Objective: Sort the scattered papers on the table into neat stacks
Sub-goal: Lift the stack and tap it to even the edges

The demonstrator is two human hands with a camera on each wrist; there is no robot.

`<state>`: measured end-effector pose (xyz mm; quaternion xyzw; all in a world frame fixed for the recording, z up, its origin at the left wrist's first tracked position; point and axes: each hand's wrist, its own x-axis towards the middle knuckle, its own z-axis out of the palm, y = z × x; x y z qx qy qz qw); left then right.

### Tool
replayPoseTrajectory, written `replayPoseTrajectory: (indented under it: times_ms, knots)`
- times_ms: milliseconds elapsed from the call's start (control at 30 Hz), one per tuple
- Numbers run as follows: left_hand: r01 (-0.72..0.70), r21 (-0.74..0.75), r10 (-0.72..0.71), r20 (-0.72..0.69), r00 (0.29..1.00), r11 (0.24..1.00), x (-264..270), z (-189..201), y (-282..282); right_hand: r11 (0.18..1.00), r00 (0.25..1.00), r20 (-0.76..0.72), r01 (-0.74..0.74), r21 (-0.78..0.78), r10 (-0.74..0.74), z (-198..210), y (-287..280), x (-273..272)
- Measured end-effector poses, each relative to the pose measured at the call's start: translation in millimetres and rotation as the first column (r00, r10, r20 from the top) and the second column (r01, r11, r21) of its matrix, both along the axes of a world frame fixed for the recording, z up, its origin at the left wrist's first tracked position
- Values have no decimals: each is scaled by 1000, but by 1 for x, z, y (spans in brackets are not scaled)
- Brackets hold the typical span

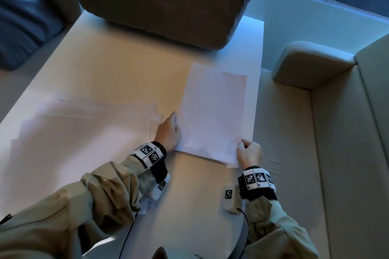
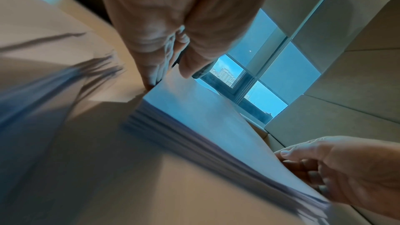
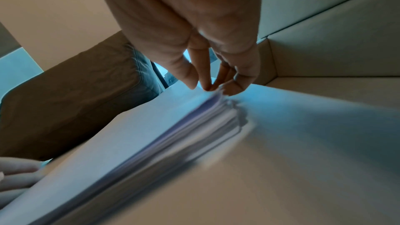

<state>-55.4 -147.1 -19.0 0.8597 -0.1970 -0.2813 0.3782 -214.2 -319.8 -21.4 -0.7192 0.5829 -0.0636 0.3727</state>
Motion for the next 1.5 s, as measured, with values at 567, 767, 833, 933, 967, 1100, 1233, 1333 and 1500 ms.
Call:
replayPoseTrajectory:
  times_ms: [567, 767, 833, 933, 967, 1100, 1233, 1333, 1500]
  knots:
    - [-30, -30, 24, -193, 981, 999, 0, -4, 14, 996, 993, -76, -88, -3, 88, -14, 15, -8]
    - [-133, -182, 123, -64, 990, 974, 14, 10, 45, 963, 992, 75, -77, -257, 100, 6, 40, -12]
    - [-151, -216, 145, -42, 988, 965, 19, 15, 66, 972, 983, 126, -102, -212, 131, 14, 55, -10]
    - [-175, -222, 184, 22, 983, 959, 28, 19, 103, 971, 963, 139, -221, -91, 232, 19, 86, -5]
    - [-179, -221, 193, 43, 980, 959, 32, 20, 116, 963, 953, 142, -266, -37, 269, 18, 97, -2]
    - [-218, -152, 237, 121, 964, 964, 48, 17, 172, 908, 917, 146, -392, 148, 372, 10, 141, 14]
    - [-228, -18, 228, 150, 962, 974, 63, 13, 222, 865, 883, 107, -469, 176, 457, 8, 179, 33]
    - [-119, 148, 82, 235, 969, 982, 70, 10, 245, 867, 879, 26, -474, 153, 476, 7, 203, 46]
    - [115, 185, -149, 184, 972, 976, 69, 0, 263, 922, 920, -66, -382, 60, 385, 7, 226, 62]
